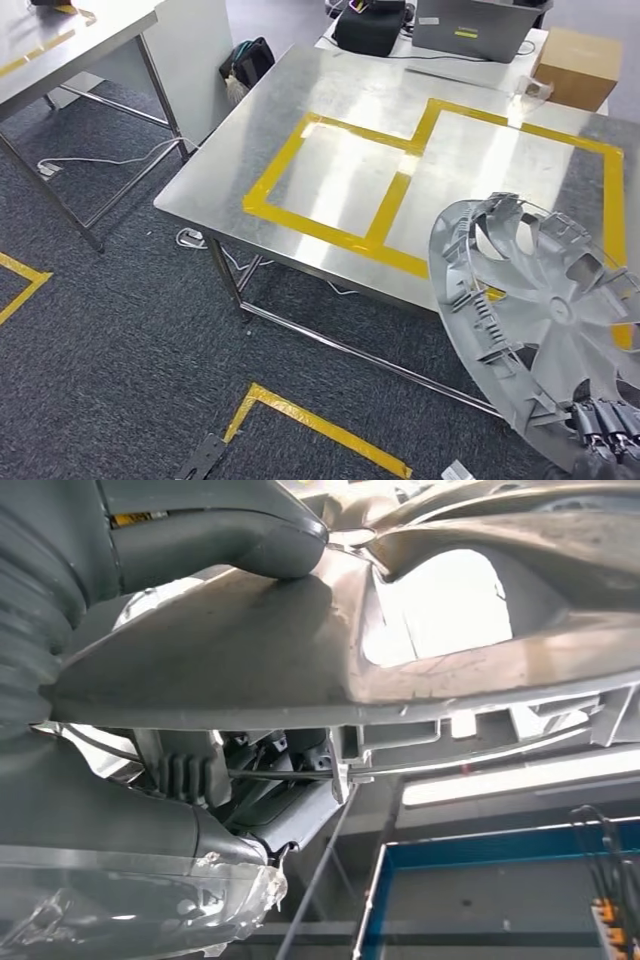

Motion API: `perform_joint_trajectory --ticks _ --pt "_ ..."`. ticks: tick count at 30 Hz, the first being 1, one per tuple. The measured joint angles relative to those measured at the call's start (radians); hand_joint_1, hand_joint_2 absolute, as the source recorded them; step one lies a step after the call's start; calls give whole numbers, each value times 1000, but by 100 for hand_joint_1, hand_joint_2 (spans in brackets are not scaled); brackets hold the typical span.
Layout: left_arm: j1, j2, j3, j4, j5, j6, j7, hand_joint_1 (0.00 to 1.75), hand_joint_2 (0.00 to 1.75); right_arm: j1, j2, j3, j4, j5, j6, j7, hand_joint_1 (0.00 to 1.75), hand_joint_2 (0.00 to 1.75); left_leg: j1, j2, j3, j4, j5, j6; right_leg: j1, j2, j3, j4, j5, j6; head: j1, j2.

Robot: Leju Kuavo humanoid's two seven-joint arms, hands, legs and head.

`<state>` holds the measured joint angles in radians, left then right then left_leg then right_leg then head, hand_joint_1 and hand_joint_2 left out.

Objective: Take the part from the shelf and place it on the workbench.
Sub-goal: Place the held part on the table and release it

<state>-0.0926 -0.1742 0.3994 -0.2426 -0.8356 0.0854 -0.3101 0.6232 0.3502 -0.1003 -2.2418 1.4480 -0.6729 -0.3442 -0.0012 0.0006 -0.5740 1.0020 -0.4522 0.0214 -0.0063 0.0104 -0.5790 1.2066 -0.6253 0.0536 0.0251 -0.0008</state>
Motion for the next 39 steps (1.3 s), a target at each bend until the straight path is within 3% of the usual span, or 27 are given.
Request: perform_joint_trajectory --ticks 2,3,4,6,7,8,12,14,17,18,19,20,22,24,26,28,30,32,33,34,35,37,39 --pt "1 0 0 0 0 -2 0 0 175 0 0 -1 1 0 0 1 175 175 0 2 25 0 -21 1 0 -1 -74 58 -47 1 0 0" --pt "2 0 0 0 0 -4 0 0 175 0 0 -2 2 0 0 2 175 175 0 3 42 0 -34 0 0 -3 -91 44 -46 2 1 0" --pt "2 0 0 0 0 -5 0 0 175 1 0 -2 2 0 0 3 175 175 0 4 59 0 -47 -1 -1 -7 -96 5 -13 2 1 0" --pt "3 1 0 0 0 -7 0 0 175 0 0 -3 4 0 0 3 175 175 -2 7 88 3 -73 -8 -2 -30 -95 -91 114 -2 3 0" --pt "3 1 0 0 0 -8 0 0 175 -1 0 -3 4 0 0 3 175 175 -4 9 96 4 -84 -11 -1 -41 -93 -122 162 -6 4 0" --pt "3 2 1 0 0 -8 0 0 175 -2 0 -4 5 1 0 3 175 175 -6 11 102 3 -94 -16 0 -46 -88 -136 188 -11 2 0" --pt "1 2 1 0 1 -8 0 0 175 -1 0 -7 5 1 0 3 175 175 -1 16 102 35 -90 -38 2 -18 -65 -144 189 -35 -4 0" --pt "-2 1 1 0 1 -8 -1 0 175 -3 1 -9 5 1 0 4 175 175 1 12 45 129 -92 -47 1 -8 -51 -145 179 -48 -4 0" --pt "2 1 1 0 1 -8 -1 0 175 -3 2 -10 5 1 0 3 175 175 1 9 -78 279 -173 -52 1 11 -26 -146 154 -56 -4 0" --pt "3 1 1 0 1 -8 -1 0 175 -3 2 -10 5 1 0 3 175 175 1 8 -103 288 -193 -51 1 19 -14 -146 145 -56 -4 0" --pt "4 1 1 0 1 -8 -1 0 175 -3 2 -10 5 1 0 3 175 175 1 6 -114 270 -190 -48 1 26 -1 -146 134 -55 -4 0" --pt "4 2 1 0 1 -8 -1 0 175 -3 2 -10 5 1 0 3 175 175 1 4 -112 228 -161 -45 0 33 14 -147 124 -54 -4 0" --pt "5 4 1 0 1 -8 -1 0 175 -3 2 -10 5 1 0 3 175 175 -2 -10 -95 112 -52 -37 0 45 33 -147 103 -47 -5 0" --pt "6 6 2 0 1 -8 0 0 175 -4 3 -10 6 1 0 2 175 175 -6 -23 -82 41 11 -30 0 57 45 -149 88 -34 -6 0" --pt "6 6 2 0 1 -9 0 0 175 -2 4 -10 7 0 0 1 175 175 -7 -22 -68 23 11 -20 1 63 64 -155 84 -19 -7 0" --pt "4 6 2 0 1 -9 -1 0 175 -1 4 -10 7 -2 0 -1 175 175 -5 -17 -40 15 9 -8 2 40 71 -135 67 -10 -3 0" --pt "4 5 2 0 1 -9 -1 0 175 -3 4 -10 8 -9 0 -7 175 175 -5 -13 -14 14 -6 1 4 10 23 -40 24 -6 1 0" --pt "5 5 2 0 1 -9 -1 0 175 -1 4 -10 12 -18 0 -15 175 175 -6 -9 9 14 -27 4 4 0 -56 73 -24 -2 1 0" --pt "6 6 2 0 1 -9 -1 0 175 2 4 -10 16 -23 0 -19 175 175 -6 -8 23 14 -39 5 3 0 -85 98 -36 1 1 0" --pt "7 6 2 0 1 -9 -1 0 175 5 4 -11 20 -27 0 -21 175 175 -5 -8 40 14 -52 5 1 -1 -100 89 -30 4 1 0" --pt "7 5 2 0 1 -8 -1 0 175 9 4 -11 25 -31 0 -23 175 175 -5 -9 61 14 -67 3 -1 -2 -102 51 -3 6 2 0" --pt "8 6 3 0 1 -8 -1 0 175 15 4 -11 35 -40 0 -24 175 175 -5 -8 101 16 -100 -3 -3 -9 -94 -55 102 6 1 0" --pt "7 7 5 1 2 -7 -1 0 175 20 4 -11 48 -50 0 -24 175 175 -5 -6 122 16 -124 -14 2 -15 -85 -106 168 -5 -1 0"
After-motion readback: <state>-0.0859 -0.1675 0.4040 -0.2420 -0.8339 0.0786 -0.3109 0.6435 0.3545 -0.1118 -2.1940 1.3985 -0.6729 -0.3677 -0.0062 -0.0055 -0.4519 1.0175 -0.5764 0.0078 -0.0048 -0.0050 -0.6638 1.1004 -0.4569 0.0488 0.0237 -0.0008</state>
